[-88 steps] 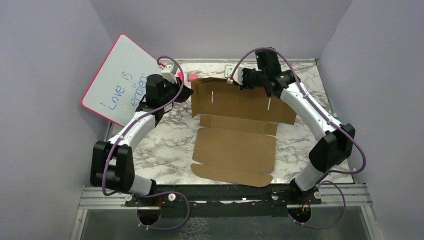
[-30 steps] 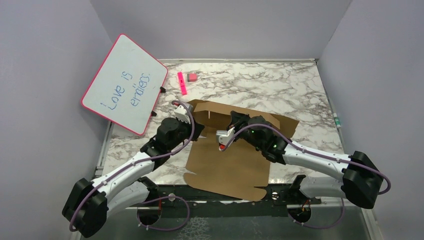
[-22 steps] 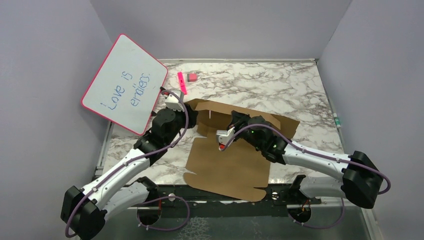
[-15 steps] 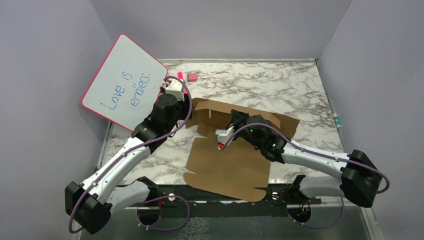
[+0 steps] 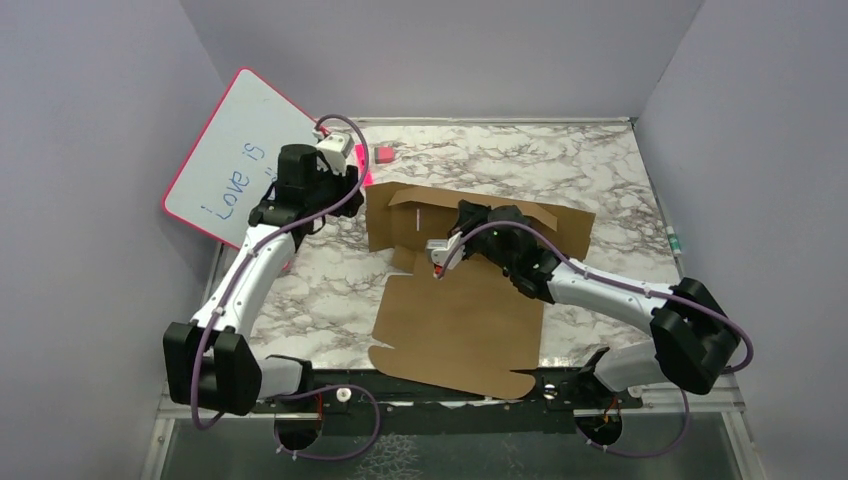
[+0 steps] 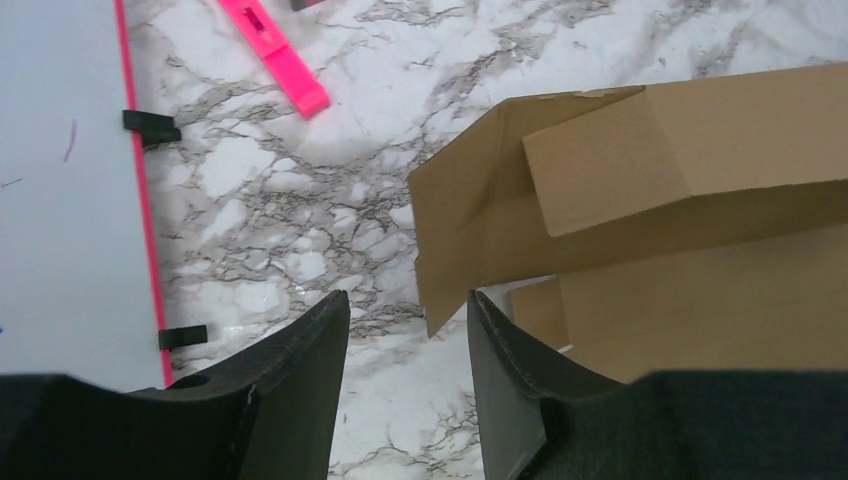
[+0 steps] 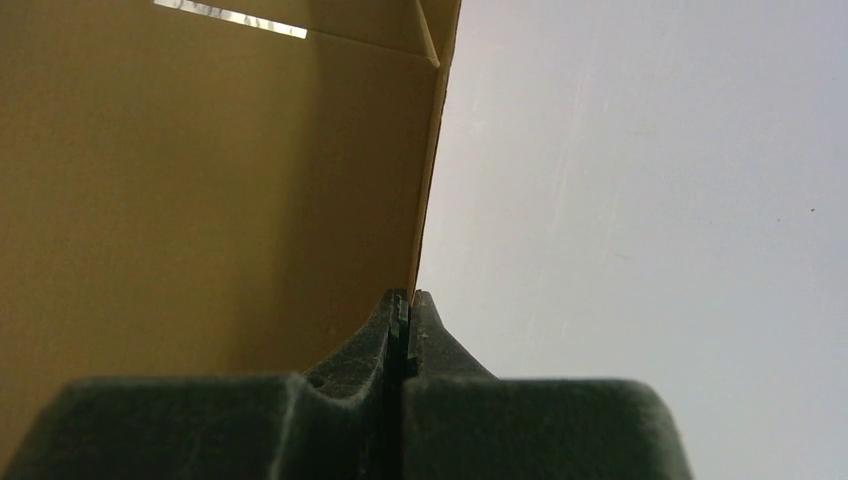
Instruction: Fold the paper box
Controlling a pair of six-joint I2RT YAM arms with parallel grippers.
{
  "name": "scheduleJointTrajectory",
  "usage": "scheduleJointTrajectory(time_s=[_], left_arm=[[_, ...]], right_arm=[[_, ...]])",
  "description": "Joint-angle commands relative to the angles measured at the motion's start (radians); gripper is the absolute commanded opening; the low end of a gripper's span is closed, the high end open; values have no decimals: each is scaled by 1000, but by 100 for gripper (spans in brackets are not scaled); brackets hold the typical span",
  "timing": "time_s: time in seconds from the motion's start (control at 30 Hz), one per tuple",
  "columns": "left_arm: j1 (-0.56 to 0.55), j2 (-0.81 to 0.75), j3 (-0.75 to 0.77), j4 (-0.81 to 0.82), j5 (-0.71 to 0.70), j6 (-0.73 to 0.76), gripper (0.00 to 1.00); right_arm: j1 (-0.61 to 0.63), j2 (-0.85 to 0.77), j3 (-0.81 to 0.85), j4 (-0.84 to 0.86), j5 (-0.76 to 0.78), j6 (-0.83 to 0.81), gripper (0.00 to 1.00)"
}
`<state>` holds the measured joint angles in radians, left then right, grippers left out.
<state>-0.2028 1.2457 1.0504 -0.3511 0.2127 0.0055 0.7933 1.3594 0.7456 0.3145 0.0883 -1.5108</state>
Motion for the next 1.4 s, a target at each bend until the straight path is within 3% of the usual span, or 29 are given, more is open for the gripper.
scheduleJointTrajectory(time_s=[0.0, 0.27, 0.5, 0.87, 1.0, 1.37], left_arm=[[48, 53, 112, -2, 220, 31, 48], [99, 142, 184, -18, 242, 56, 47], [109, 126, 123, -8, 265, 108, 47], [136, 238, 157, -11, 402, 113, 45], [137, 261, 162, -12, 440, 109, 38], [137, 219, 120, -16, 453, 93, 8]], right_arm=[[-16, 60, 65, 67, -81, -87, 1], [-36, 108, 135, 81, -140, -139, 1], [-35, 74, 66, 100, -155, -113, 1], [-36, 56, 32, 95, -176, -71, 1], [-35, 54, 23, 98, -178, -65, 1], [-35, 61, 17, 135, -177, -52, 1]])
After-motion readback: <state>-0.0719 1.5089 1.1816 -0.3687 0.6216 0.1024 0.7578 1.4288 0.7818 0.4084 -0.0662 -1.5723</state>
